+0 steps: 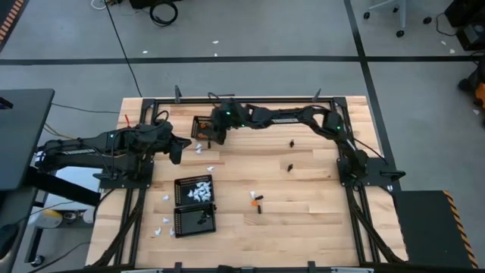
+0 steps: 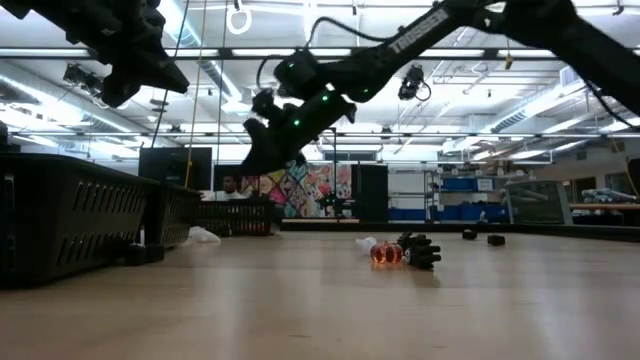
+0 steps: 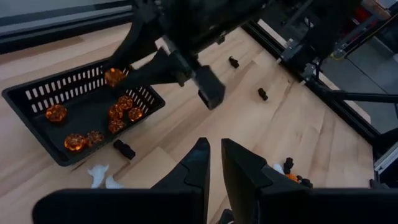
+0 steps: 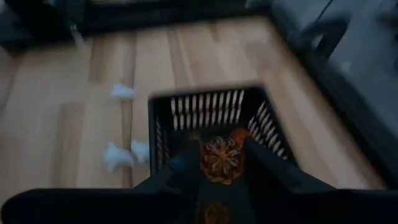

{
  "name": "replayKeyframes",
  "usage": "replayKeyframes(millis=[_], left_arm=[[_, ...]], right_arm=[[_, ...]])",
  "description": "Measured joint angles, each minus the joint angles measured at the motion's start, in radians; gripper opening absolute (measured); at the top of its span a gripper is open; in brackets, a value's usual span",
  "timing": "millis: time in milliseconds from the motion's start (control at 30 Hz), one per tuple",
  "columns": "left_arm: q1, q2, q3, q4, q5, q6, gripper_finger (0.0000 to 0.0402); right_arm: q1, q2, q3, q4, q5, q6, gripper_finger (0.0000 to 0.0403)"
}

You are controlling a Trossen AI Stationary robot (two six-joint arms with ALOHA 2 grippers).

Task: Sort Halloween decoration
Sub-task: Put the orange pumpkin toy into the top black bin, then put the black skeleton toy into the bottom black bin

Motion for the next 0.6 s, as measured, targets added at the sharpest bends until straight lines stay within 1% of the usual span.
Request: replayKeyframes(millis=[167, 267, 467, 533, 600], left_arm=[[0.001, 0.000, 0.000, -0.009, -0.002, -0.014, 0.0050], [0.002, 0.000, 0.000, -0.011, -0.020, -0.033, 0.0050], [0.002, 0.000, 0.000, -0.015, -0.057, -0.042, 0.0058], [0.002, 0.000, 0.000, -0.015, -0.064, -0.047, 0.0066], [0.002, 0.000, 0.000, -0.015, -0.058, -0.066, 0.0075]], right_arm=[[-0.011, 0.089, 0.152, -0.159, -0.046, 0.037, 0.0134], [-0.019, 0.105, 0.192, -0.224, -0.067, 0.047, 0.0147], [-0.032, 0.074, 0.194, -0.235, -0.067, 0.041, 0.0174], [-0.042, 0.042, 0.194, -0.278, -0.074, 0.030, 0.0178], [-0.051, -0.006, 0.194, -0.361, -0.074, 0.014, 0.0179]])
